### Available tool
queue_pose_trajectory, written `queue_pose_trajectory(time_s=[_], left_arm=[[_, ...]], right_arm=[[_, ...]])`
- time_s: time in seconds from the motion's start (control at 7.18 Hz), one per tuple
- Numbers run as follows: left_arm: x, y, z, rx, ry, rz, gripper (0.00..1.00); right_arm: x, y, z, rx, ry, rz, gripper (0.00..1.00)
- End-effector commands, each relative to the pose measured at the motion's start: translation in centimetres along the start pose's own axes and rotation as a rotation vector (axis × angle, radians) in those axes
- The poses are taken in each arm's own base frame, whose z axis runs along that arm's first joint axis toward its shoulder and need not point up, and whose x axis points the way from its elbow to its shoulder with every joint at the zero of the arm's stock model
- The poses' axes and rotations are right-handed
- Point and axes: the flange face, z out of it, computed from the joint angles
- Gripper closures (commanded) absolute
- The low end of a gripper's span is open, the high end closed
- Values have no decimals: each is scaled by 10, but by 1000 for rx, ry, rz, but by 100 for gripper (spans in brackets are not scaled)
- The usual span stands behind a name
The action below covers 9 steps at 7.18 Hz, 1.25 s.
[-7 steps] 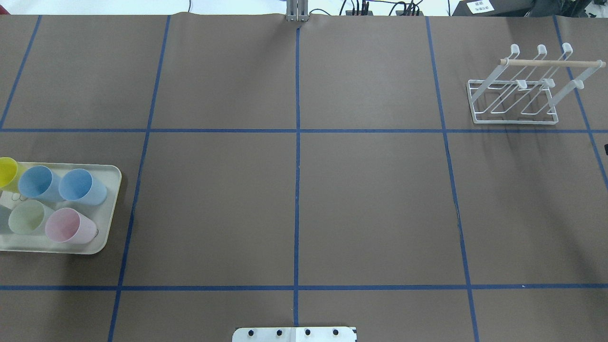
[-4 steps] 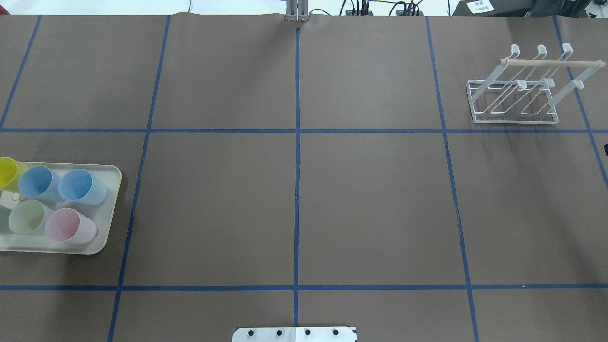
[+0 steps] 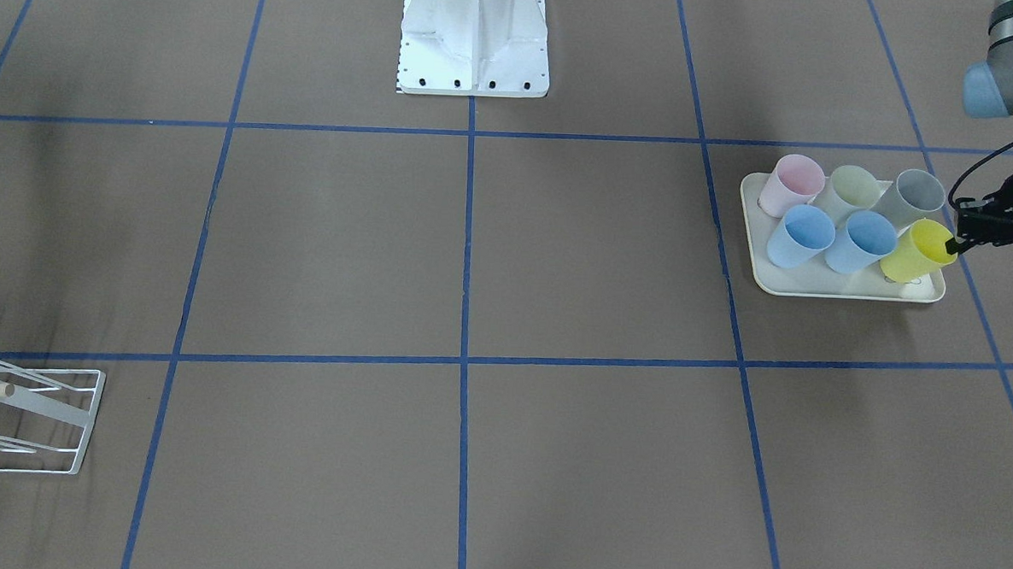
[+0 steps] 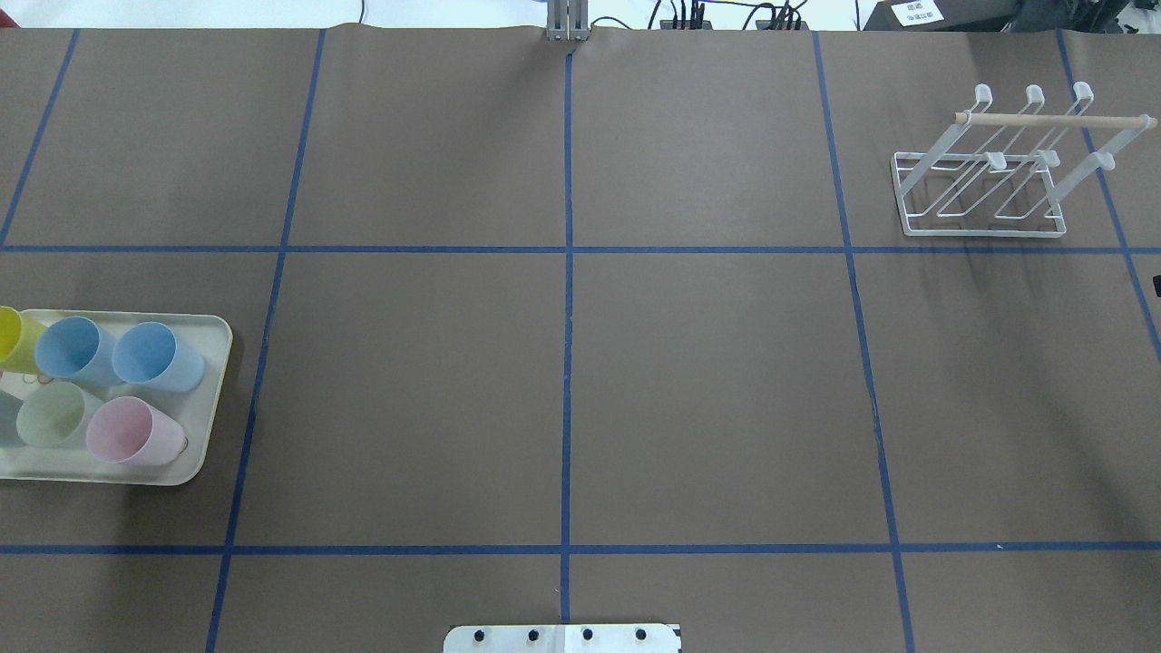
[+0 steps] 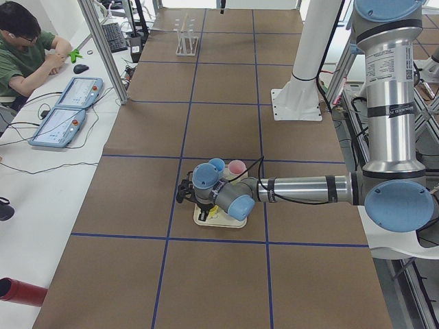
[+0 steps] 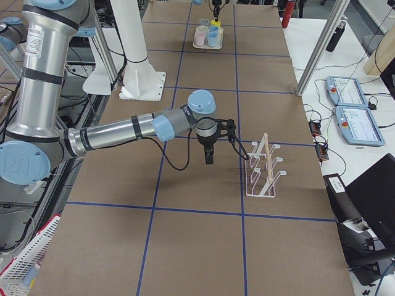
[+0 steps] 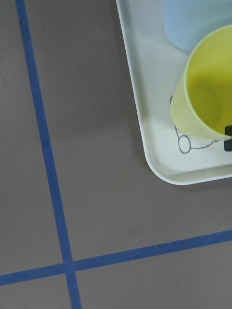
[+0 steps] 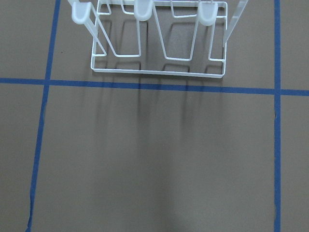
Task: Transfer IKEA cup to right arm and place on rack
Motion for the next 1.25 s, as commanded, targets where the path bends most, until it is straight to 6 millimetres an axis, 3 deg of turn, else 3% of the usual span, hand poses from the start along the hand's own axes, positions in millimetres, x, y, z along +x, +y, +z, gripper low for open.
queue_pose_trajectory(time_s=[0.0, 0.14, 0.56, 0.84, 1.11], left_arm=[[2, -6, 0, -5, 4, -9, 100], [6, -14, -3, -18, 1, -27, 100], [-17, -40, -45, 35, -32, -106, 100], [5, -61, -60, 55, 31, -95, 100], [34, -92, -78, 89, 77, -182, 100]], right_arm=[[-2, -2, -1, 5, -1, -5, 0], [-4, -4, -2, 9, -3, -10, 0], [-15, -7, -7, 77, -40, -93, 0], [-28, -9, 9, 149, -97, -224, 1], [-46, -30, 33, 265, -191, -395, 1]])
